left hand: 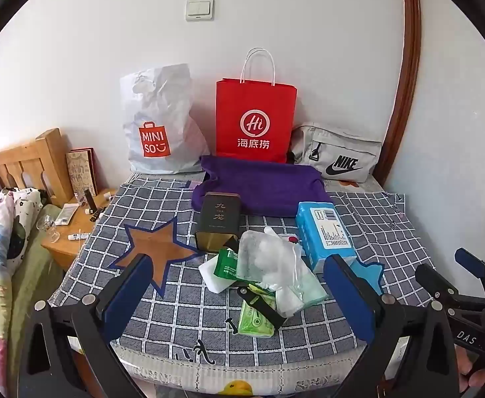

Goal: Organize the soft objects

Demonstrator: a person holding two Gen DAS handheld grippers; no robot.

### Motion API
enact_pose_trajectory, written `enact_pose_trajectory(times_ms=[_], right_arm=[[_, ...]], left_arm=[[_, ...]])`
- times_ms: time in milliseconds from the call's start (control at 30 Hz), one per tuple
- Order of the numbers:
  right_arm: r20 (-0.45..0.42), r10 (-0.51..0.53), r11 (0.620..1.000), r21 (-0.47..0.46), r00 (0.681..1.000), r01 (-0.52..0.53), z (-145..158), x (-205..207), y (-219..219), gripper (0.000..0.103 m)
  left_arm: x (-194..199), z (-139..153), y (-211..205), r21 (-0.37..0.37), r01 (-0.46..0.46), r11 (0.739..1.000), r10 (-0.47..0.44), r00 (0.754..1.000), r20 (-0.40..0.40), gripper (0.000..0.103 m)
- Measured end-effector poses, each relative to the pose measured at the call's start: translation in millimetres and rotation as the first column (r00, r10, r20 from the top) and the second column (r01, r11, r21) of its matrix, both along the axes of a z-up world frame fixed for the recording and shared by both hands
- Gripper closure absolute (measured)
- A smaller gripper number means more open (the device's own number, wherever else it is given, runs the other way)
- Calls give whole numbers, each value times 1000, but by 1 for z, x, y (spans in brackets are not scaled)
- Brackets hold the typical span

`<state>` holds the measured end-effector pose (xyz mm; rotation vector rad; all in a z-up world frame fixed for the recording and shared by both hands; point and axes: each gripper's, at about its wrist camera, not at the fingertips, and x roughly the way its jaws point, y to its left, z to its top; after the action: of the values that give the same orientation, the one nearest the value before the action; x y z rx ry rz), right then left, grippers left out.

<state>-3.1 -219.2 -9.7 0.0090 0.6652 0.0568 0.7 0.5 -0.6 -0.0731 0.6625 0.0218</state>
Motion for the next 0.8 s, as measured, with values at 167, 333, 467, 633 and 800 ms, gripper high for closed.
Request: enact_pose_trajectory(times_ms=[167,333,467,633,800], right_arm=[[11,12,1000,-20,1000,-12,1,-7,5,0],[0,16,999,-27,1000,-16,6,-9,12,0],[6,20,1000,-14,1000,-20,8,-10,10,0],[9,20,1000,-5,1000,-20,9,-10,10,0],[13,22,1000,-2,1000,-22,9,-12,9,0]], left_arm=[[3,0,2,-8,-5,1000,5,1000,-13,0],[-7,3,-1,10,0,1000,0,1000,4,0],[-8,6,-2,15,0,1000,0,1000,7,0],[-10,7,1,10,-1,1000,1,1000,5,0],[-11,6,0,13,-2,1000,2,1000,5,0]])
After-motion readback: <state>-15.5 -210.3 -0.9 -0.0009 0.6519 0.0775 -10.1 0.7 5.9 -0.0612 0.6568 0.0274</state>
